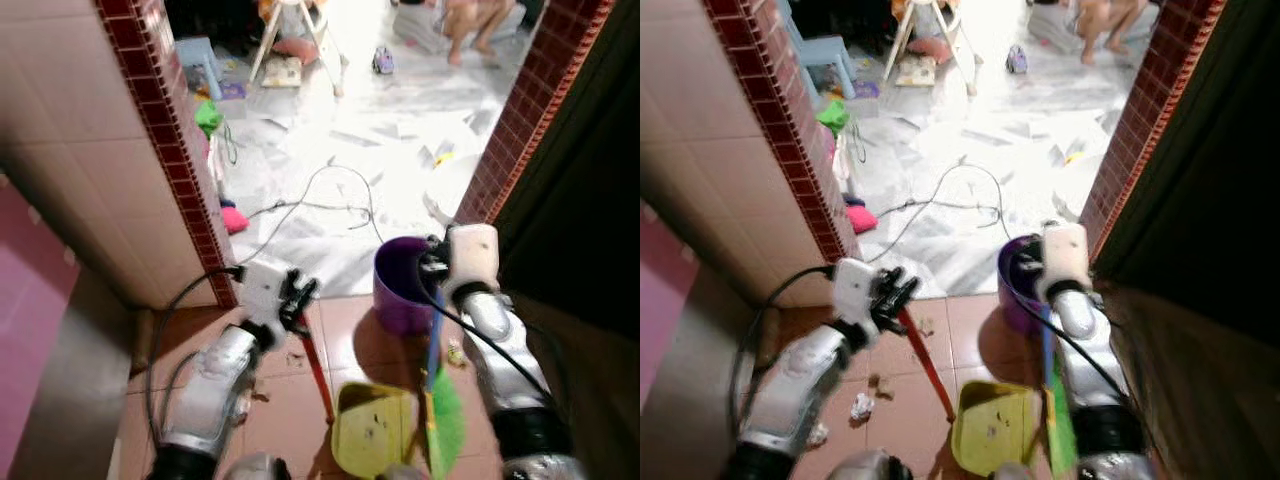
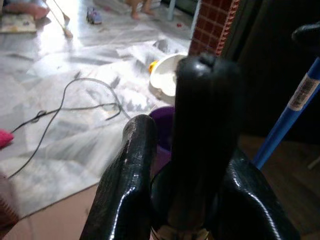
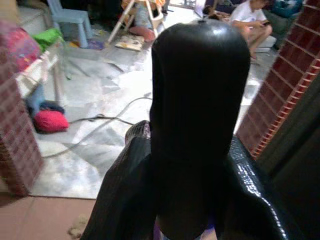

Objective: Sweep floor

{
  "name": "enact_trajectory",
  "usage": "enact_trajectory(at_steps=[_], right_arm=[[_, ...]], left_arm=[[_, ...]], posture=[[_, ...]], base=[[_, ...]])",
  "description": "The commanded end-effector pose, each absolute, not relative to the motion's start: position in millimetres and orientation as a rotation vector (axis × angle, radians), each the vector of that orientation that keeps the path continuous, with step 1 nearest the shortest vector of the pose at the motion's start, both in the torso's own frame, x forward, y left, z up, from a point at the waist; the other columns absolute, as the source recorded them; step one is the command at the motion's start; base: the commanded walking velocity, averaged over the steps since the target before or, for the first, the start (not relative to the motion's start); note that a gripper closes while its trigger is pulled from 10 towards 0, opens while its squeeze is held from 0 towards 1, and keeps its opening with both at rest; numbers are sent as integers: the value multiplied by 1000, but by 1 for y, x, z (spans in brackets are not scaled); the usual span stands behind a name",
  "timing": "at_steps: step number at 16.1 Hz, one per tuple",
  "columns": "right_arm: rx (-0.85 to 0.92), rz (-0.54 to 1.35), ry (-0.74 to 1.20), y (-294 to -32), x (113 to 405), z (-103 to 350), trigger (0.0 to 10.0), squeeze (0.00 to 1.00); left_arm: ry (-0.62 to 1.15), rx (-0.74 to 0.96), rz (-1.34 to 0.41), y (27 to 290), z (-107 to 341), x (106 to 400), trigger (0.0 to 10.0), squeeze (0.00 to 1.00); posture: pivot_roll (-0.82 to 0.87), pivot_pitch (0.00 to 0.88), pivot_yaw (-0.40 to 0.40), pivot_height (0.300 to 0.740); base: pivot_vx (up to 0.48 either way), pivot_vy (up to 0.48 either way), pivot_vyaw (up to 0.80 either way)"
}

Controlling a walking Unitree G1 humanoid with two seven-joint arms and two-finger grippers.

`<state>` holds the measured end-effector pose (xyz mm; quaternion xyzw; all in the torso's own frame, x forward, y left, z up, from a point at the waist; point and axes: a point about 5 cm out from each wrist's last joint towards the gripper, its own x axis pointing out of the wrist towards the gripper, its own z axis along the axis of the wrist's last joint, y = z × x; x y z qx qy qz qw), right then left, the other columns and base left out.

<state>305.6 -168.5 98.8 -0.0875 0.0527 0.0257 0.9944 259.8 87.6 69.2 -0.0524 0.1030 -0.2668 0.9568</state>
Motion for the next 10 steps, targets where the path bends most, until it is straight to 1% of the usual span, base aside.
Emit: enact_trajectory(at_steps=[1,3,5,8,9,10], right_arm=[[-156,46,131,-171,306,95,10000,0],[-158,47,133,-171,306,95,10000,0],[-163,47,134,-171,308,95,10000,0],[-171,42,136,-171,309,96,10000,0],[-172,41,137,-172,310,95,10000,0],[-173,39,139,-172,310,95,10000,0]], left_arm=[[209,-96,-595,79,73,259,10000,0],[209,-92,-596,79,73,259,10000,0],[209,-89,-602,78,73,258,10000,0],[198,-74,-618,77,73,256,10000,0],[192,-78,-620,76,74,256,10000,0],[176,-75,-623,76,76,256,10000,0]], posture=[[-124,0,49,740],[-122,0,48,740],[-122,0,48,740],[-121,0,48,740],[-120,0,47,740],[-120,0,47,740]], base=[[0,435,-800],[0,435,-800],[0,307,-800],[0,0,-756],[0,0,-531],[0,0,0]])
